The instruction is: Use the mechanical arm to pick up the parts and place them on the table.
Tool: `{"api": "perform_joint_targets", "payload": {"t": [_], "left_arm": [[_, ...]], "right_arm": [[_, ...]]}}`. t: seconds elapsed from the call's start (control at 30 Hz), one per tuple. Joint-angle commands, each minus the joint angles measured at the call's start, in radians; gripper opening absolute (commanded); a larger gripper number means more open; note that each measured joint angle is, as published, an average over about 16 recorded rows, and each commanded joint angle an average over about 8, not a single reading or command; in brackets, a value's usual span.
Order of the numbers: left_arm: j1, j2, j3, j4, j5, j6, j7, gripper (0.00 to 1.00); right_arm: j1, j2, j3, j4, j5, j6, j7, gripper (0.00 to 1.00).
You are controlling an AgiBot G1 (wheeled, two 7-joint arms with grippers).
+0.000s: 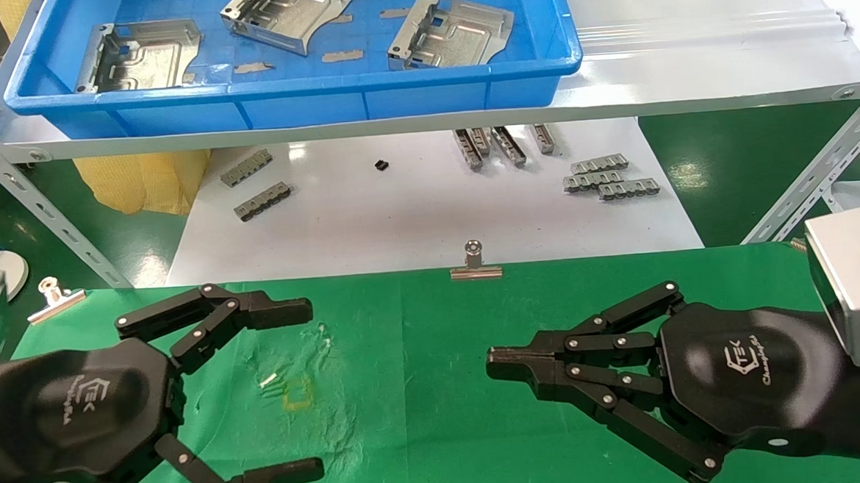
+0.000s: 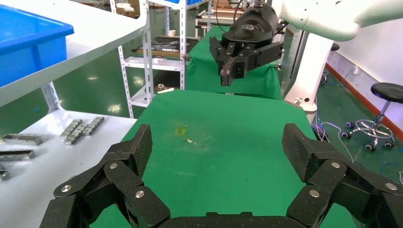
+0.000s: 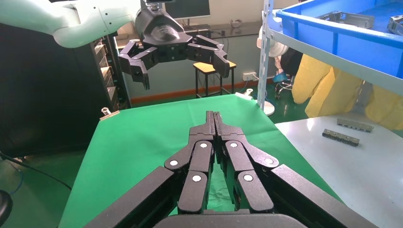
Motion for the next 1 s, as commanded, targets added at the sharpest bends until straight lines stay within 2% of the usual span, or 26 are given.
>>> {"api": "perform_joint_targets", "payload": {"t": [0.03,0.17,0.33,0.53,0.67,0.7,0.73,0.93,0.97,1.0], "left_arm": [[0.008,-0.002,-0.001,-0.002,-0.004,0.001,0.0,1.0],[-0.074,0.026,0.004,0.019,0.03,-0.02,0.001,1.0],[-0.287,0.113,0.042,0.135,0.144,-0.055,0.016,1.0],[-0.567,0.267,0.11,0.455,0.319,-0.123,0.091,1.0],[-0.716,0.374,0.139,0.688,0.417,-0.246,0.16,1.0],[-0.747,0.4,0.145,0.741,0.438,-0.286,0.175,1.0],[-0.775,0.425,0.152,0.789,0.458,-0.326,0.187,1.0],[-0.9,0.561,0.191,1.038,0.554,-0.55,0.217,1.0],[-0.914,0.58,0.199,1.072,0.567,-0.581,0.218,1.0],[-0.926,0.598,0.206,1.103,0.58,-0.609,0.218,0.95]], "right_arm": [[0.0,0.0,0.0,0.0,0.0,0.0,0.0,0.0],[0.0,0.0,0.0,0.0,0.0,0.0,0.0,0.0],[0.0,0.0,0.0,0.0,0.0,0.0,0.0,0.0],[0.0,0.0,0.0,0.0,0.0,0.0,0.0,0.0],[0.0,0.0,0.0,0.0,0.0,0.0,0.0,0.0],[0.0,0.0,0.0,0.0,0.0,0.0,0.0,0.04],[0.0,0.0,0.0,0.0,0.0,0.0,0.0,0.15],[0.0,0.0,0.0,0.0,0.0,0.0,0.0,0.9],[0.0,0.0,0.0,0.0,0.0,0.0,0.0,0.98],[0.0,0.0,0.0,0.0,0.0,0.0,0.0,1.0]]}}
